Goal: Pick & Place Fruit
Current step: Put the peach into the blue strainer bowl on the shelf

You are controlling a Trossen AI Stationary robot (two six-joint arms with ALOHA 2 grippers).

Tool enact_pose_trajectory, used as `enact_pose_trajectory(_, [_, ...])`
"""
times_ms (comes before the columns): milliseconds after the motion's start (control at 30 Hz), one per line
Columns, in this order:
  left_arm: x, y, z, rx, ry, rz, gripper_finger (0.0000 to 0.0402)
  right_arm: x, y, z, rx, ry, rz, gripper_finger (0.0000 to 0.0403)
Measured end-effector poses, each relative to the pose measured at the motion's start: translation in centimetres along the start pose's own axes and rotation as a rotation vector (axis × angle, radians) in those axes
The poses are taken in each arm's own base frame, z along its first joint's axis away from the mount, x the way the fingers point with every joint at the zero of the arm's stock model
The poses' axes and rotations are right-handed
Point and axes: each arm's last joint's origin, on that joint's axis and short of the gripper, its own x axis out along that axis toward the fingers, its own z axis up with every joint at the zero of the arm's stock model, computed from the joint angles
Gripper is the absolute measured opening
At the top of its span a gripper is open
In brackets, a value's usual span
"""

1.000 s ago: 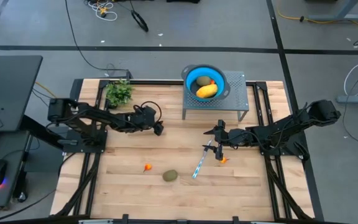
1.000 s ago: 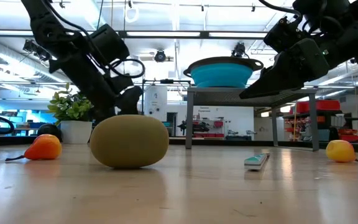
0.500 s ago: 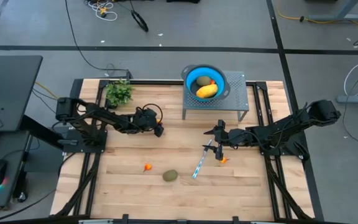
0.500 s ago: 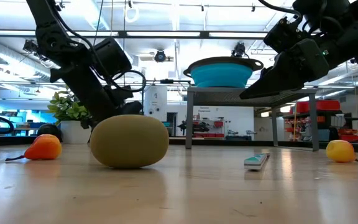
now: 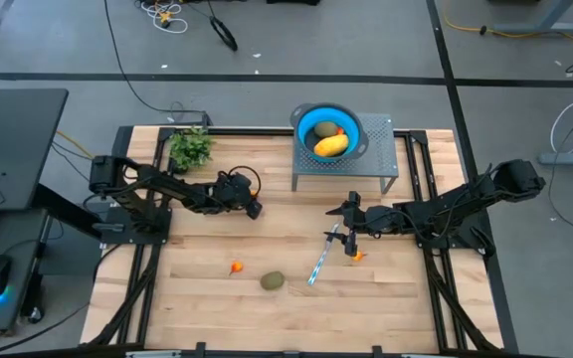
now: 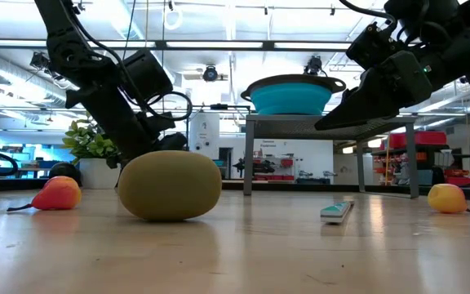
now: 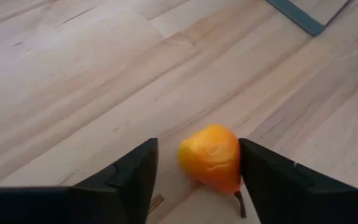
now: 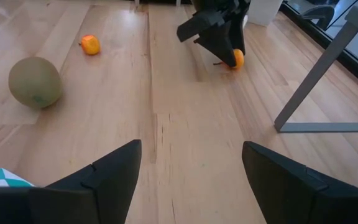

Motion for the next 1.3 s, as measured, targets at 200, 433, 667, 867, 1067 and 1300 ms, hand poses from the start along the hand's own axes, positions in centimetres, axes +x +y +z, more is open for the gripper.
enact_pose_trajectory(200, [-0.01, 0.00, 0.01, 0.011, 0.000, 0.000, 0.0165, 0.00, 0.00, 0.00, 0.000, 0.000, 0.000, 0.0288])
enact_pose_trajectory(433, [-0.02, 0.00, 0.02, 0.015, -0.001, -0.001, 0.0142, 0.00, 0.00, 0.00, 0.000, 0.000, 0.000, 0.0288])
enact_pose_trajectory(667, [-0.03, -0.06, 0.02, 0.017, 0.004, -0.012, 0.0164, 0.00, 0.00, 0.00, 0.000, 0.000, 0.000, 0.0288])
enact_pose_trajectory(867, [-0.12, -0.25, -0.07, 0.021, 0.008, -0.026, 0.0147, 0.00, 0.00, 0.00, 0.000, 0.000, 0.000, 0.0288])
enact_pose_trajectory(1067, [-0.29, -0.56, -0.24, 0.030, 0.009, -0.039, 0.0146, 0.00, 0.00, 0.00, 0.000, 0.000, 0.000, 0.0288])
enact_pose_trajectory(1300, [-0.40, -0.78, -0.29, 0.032, 0.003, -0.051, 0.0153, 0.00, 0.00, 0.00, 0.000, 0.000, 0.000, 0.0288])
